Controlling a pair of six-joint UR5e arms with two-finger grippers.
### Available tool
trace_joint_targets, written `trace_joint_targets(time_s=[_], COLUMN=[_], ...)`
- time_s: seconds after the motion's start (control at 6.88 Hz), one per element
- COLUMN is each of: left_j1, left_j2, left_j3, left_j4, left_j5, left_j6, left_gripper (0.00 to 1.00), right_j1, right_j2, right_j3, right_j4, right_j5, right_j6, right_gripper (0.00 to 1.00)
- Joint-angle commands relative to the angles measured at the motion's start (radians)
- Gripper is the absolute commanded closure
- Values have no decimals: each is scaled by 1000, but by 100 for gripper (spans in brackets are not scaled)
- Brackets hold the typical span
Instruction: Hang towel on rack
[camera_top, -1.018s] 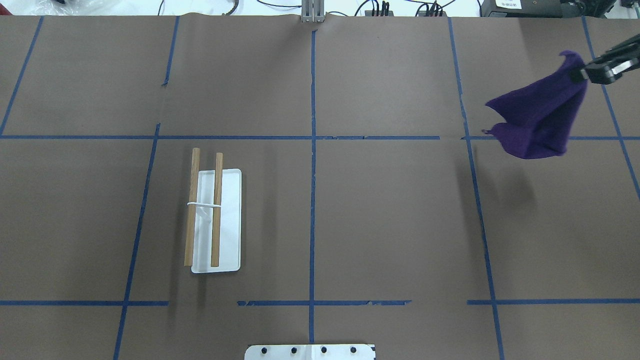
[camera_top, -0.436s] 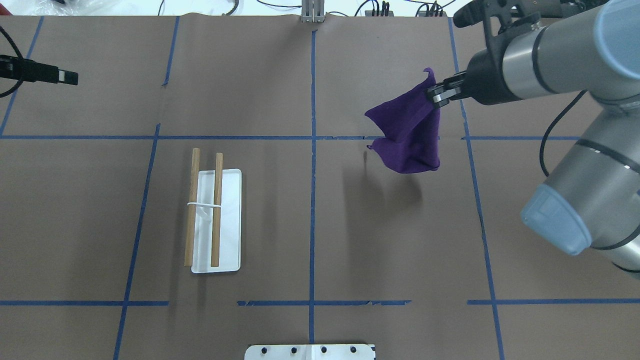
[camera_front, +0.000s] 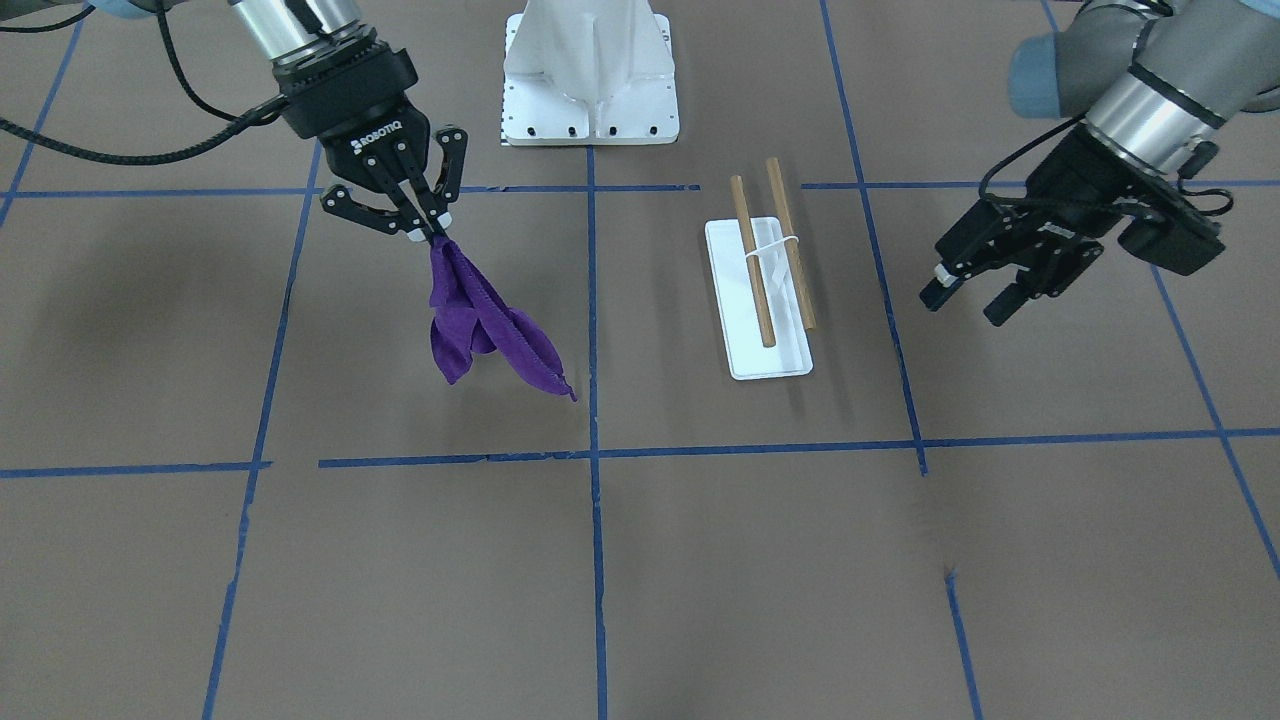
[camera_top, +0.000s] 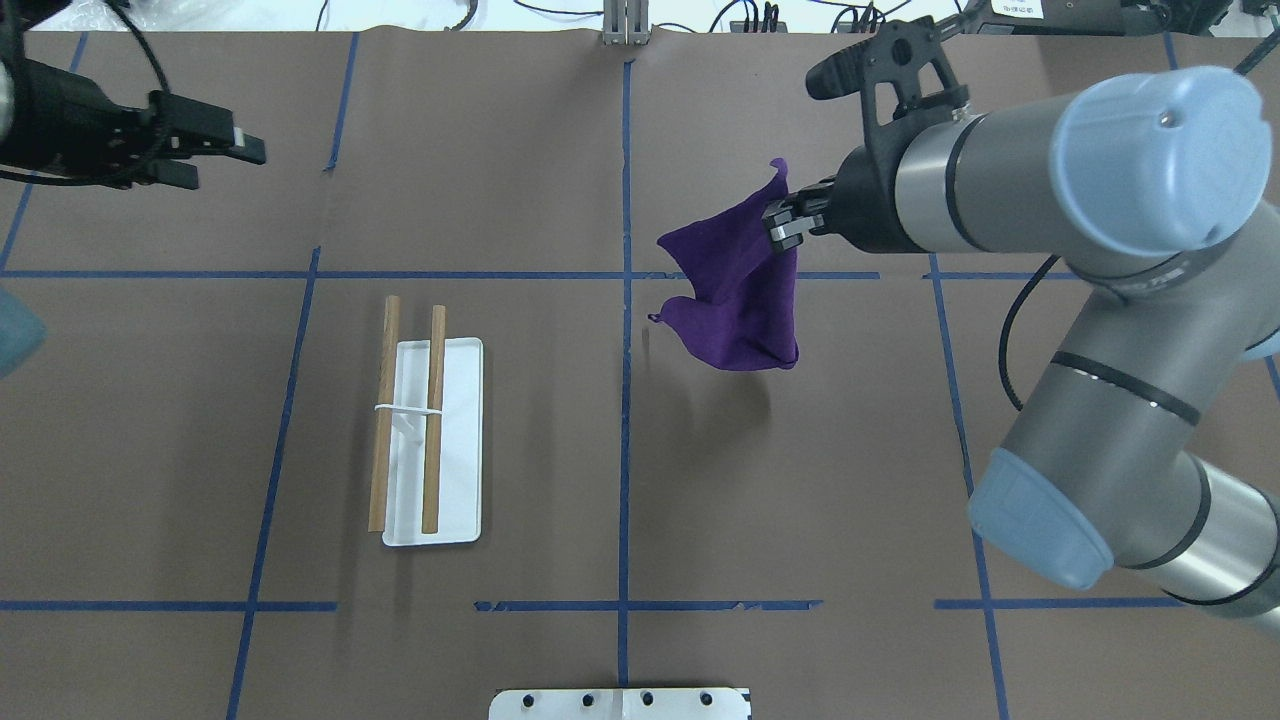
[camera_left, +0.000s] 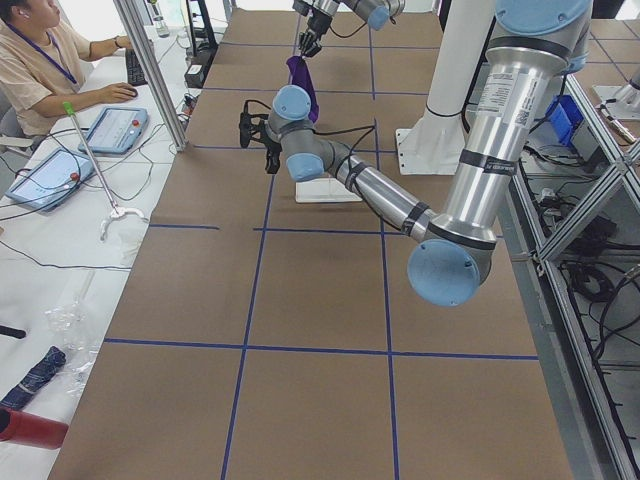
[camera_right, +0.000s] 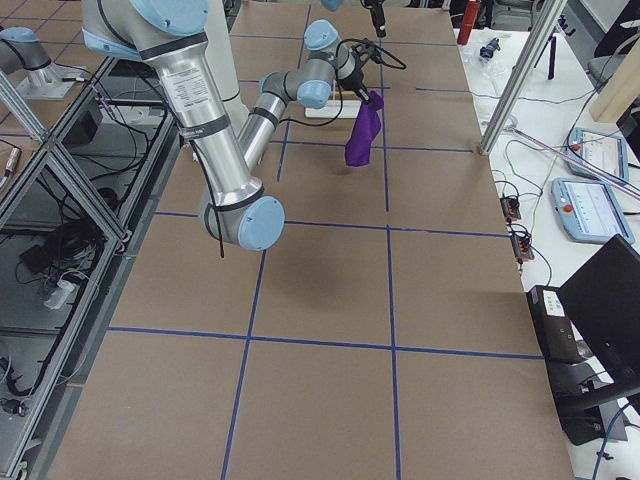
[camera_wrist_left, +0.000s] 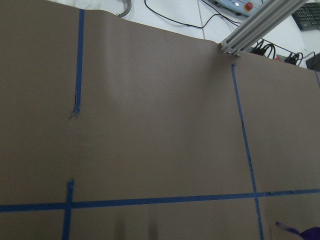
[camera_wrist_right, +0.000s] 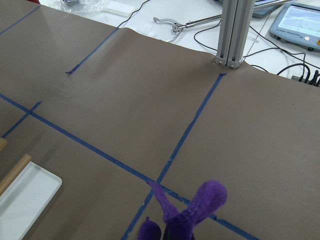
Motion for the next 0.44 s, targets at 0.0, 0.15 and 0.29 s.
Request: trace_joint_targets(time_s=[0.0, 0.15, 0.29], left_j1=[146, 209, 244], left_j2=[-158, -214, -252], left_j3=[-6, -3, 8], left_j4=[182, 227, 229], left_j5=[134, 163, 165], left_j6=[-255, -364, -432], left_gripper=[19, 26, 27], right_j1=[-70, -90, -110], right_j2=[51, 69, 83], right_j3=[1, 1, -1], right_j4=[0, 3, 5], right_j5=[-89, -120, -152], right_j6=[4, 4, 4], right_gripper=[100, 100, 100])
